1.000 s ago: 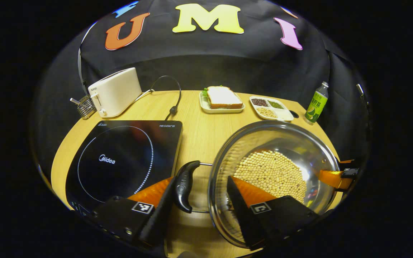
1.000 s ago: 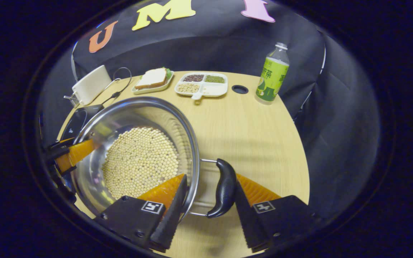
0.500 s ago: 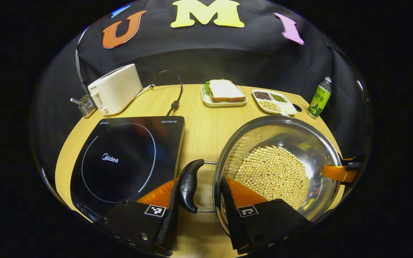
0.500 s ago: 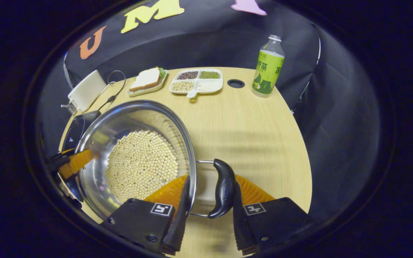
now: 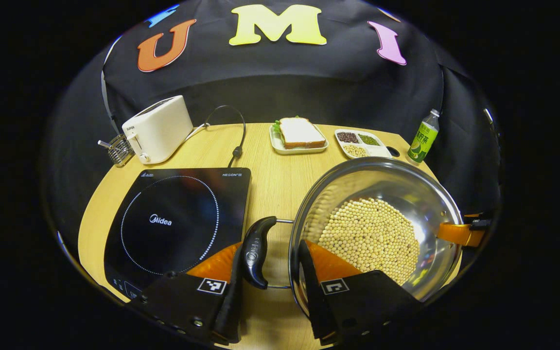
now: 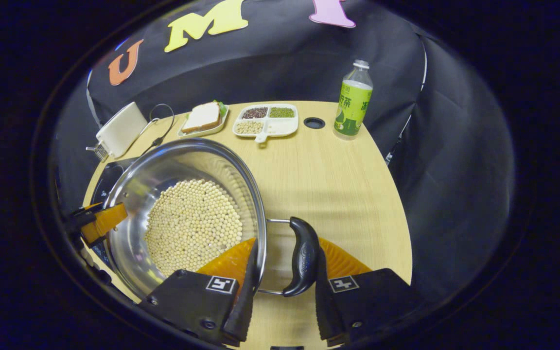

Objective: First push the handle of the pot to place it horizontally, then grasp the pot with both hands and set it on the induction cooktop.

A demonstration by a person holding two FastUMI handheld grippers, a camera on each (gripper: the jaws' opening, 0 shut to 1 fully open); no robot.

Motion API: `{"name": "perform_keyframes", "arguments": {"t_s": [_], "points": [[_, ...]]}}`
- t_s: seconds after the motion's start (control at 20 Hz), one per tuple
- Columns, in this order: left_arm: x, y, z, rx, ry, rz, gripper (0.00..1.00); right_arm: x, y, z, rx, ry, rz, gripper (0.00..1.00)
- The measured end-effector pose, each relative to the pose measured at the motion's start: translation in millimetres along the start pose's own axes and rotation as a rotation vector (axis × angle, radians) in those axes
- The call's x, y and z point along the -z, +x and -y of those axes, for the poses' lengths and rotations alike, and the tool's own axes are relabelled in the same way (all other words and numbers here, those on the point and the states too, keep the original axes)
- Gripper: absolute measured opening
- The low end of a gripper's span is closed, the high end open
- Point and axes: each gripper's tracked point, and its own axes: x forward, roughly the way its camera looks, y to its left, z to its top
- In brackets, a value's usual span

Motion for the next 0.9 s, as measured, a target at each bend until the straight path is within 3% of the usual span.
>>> {"name": "perform_keyframes", "arguments": {"t_s": [0.4,0.9], "points": [[-23,-28,-30,0.010,-0.001,0.051,0.55,-17,-40,-29,0.004,-0.005,0.054,0.53],[-39,-58,-114,-0.012,0.010,0.084,0.55,-23,-66,-122,-0.019,0.001,0.078,0.56]]}}
